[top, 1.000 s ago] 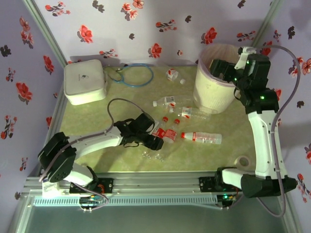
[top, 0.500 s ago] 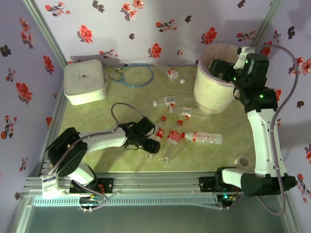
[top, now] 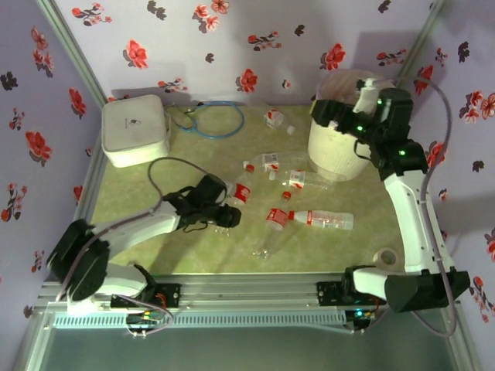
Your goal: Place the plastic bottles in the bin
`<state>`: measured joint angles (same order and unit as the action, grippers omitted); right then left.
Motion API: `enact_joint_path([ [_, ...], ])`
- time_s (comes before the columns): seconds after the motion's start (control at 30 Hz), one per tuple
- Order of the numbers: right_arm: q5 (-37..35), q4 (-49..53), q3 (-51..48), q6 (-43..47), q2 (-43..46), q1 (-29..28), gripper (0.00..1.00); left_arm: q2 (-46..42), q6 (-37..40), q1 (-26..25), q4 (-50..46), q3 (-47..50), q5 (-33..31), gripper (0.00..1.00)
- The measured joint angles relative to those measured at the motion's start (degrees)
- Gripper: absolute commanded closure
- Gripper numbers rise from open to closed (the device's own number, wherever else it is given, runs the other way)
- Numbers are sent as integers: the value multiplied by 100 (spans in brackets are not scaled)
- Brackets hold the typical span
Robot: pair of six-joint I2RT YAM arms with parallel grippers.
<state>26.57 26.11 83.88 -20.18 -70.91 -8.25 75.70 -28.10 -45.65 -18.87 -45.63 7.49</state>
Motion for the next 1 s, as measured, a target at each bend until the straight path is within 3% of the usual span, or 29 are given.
enact_joint_path([
  [0.23,848,-807,-337,-116,-295,-1394,2,-1932,-175,844,763,682,-184,53],
  [0.37,1093,-1207,-533,-361,-756,-1923,4,-2391,-380,1145,1589,1016,-140,56],
  [0.63,1410,-1886,-876,-1038,-1508,-2627,6,-1853,-767,1187,3042,1091,387,61],
  [1.0,1508,-2293,-885,-1410,-2111,-2697,19,-990,-1021,997,3866,1082,726,62],
])
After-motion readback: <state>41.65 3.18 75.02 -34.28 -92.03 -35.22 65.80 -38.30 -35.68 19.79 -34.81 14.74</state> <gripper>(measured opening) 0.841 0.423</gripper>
